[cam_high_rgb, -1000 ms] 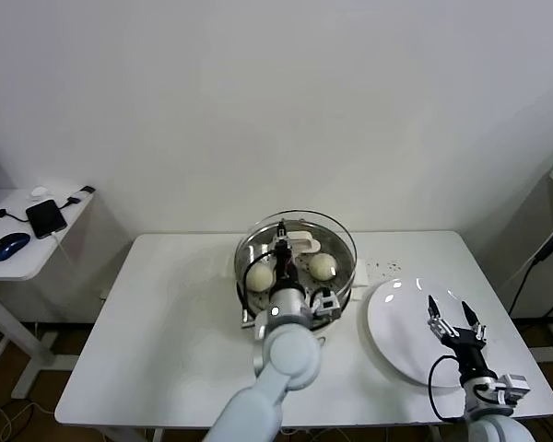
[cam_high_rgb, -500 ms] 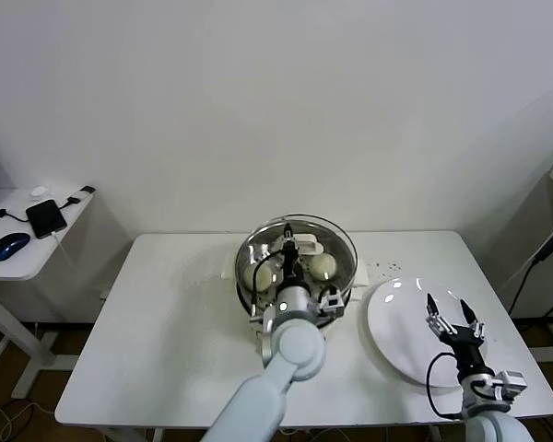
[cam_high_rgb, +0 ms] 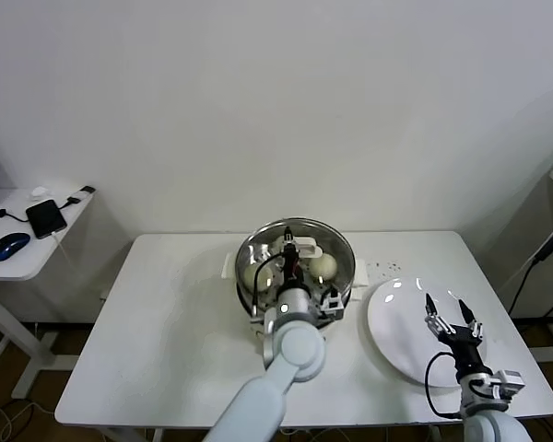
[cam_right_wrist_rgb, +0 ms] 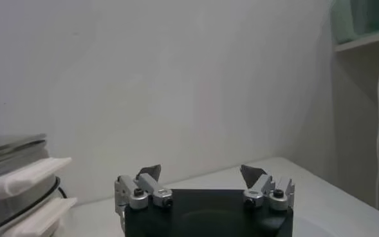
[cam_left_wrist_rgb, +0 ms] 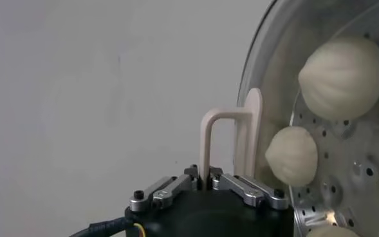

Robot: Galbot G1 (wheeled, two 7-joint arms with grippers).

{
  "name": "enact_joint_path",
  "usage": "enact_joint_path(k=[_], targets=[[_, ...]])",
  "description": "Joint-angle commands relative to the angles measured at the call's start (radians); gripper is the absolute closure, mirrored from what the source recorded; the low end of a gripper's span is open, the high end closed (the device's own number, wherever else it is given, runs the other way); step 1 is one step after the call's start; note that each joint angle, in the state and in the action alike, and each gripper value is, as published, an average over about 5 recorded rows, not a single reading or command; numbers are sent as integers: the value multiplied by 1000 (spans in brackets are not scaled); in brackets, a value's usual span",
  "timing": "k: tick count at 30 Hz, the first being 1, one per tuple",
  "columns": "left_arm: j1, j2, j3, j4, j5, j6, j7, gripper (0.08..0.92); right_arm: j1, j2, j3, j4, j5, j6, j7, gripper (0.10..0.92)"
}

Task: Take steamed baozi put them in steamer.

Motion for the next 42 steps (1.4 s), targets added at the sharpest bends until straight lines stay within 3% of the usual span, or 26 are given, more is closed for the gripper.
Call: enact_joint_path(k=[1, 28, 42], targets=[[7, -49, -4, 0, 8, 49, 6, 836, -1, 1, 0, -2, 0, 2, 1, 203], [42, -49, -6, -20, -33, 13, -22, 823, 0, 6, -3, -4, -4, 4, 0, 203], [181, -49, 42, -259, -39, 12, 53, 441, 8, 6, -11, 0, -14, -2, 0, 203]])
